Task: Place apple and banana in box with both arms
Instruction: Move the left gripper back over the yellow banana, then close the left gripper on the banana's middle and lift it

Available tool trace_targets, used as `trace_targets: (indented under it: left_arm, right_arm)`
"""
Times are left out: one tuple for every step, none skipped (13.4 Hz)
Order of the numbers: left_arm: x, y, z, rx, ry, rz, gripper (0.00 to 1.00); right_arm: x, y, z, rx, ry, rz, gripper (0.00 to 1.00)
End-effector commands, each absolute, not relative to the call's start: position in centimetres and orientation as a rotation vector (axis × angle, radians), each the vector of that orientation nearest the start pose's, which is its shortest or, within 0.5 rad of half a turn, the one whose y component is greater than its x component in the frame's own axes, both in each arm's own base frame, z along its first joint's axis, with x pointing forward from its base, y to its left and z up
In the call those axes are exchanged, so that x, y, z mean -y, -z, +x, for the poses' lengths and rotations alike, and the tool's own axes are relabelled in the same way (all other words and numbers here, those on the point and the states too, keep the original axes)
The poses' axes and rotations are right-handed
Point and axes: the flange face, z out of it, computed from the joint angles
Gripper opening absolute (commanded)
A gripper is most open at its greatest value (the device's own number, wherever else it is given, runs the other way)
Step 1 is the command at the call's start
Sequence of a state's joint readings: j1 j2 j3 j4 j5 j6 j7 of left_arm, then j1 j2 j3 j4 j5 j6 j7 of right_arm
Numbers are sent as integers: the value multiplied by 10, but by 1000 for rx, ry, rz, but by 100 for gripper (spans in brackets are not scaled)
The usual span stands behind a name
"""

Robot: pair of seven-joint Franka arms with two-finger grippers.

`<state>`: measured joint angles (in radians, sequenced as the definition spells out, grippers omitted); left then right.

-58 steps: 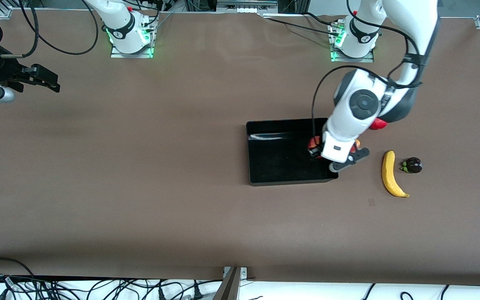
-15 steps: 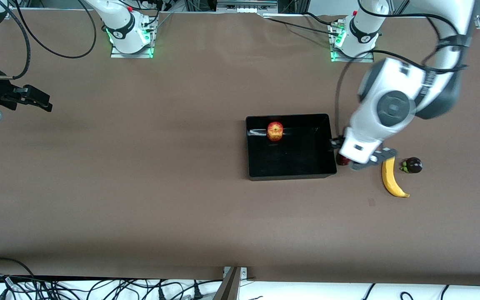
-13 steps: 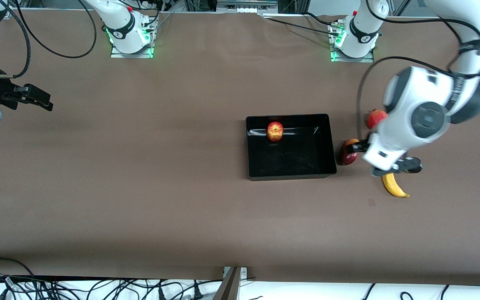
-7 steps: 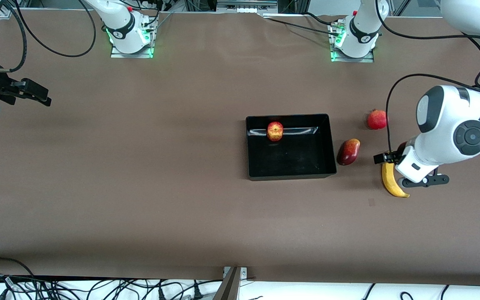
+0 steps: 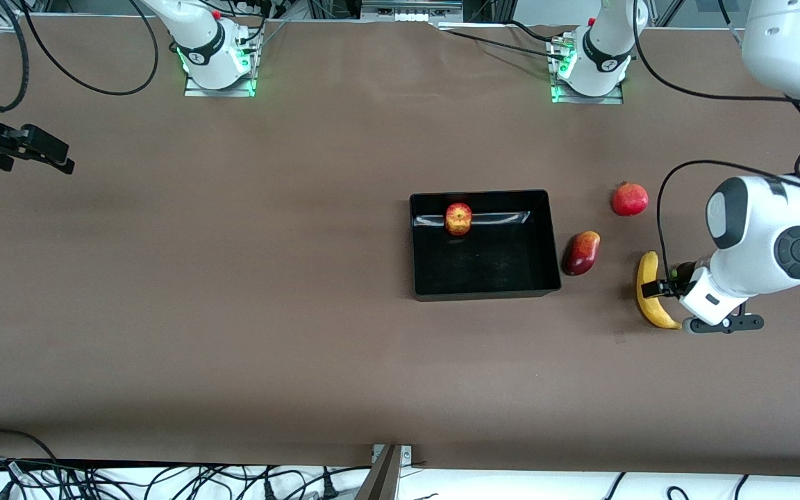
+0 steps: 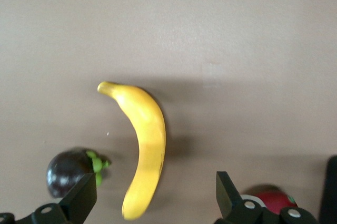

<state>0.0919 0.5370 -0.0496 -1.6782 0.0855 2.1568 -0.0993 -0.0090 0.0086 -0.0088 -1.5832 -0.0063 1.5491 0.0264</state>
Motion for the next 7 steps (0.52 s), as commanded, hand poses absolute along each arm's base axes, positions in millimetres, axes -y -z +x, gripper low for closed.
trace_targets:
  left_arm:
    - [-37,-259,678,122,-28,-3103,100]
    - [-39,-246,679,124,-19,-3103,100]
    - [-45,-235,679,136,-19,-3103,100]
    - [-52,-227,678,150,-22,-3103,100]
    - [-61,-217,678,145,-18,-3104,100]
    - [-65,-207,678,124,-9,-3108,100]
    - [-65,-199,676,123,-21,-3109,100]
  right_arm:
    - [10,-618,548,-69,-106,-3132,100]
    - [9,-618,548,-67,-106,-3132,100]
    - [9,-619,549,-67,-103,-3132,100]
    - [10,-619,548,-64,-103,-3132,100]
    - [11,-620,549,-60,-101,-3132,100]
    - [12,-620,549,-57,-101,-3132,100]
    - [13,-620,548,-57,-101,-3131,100]
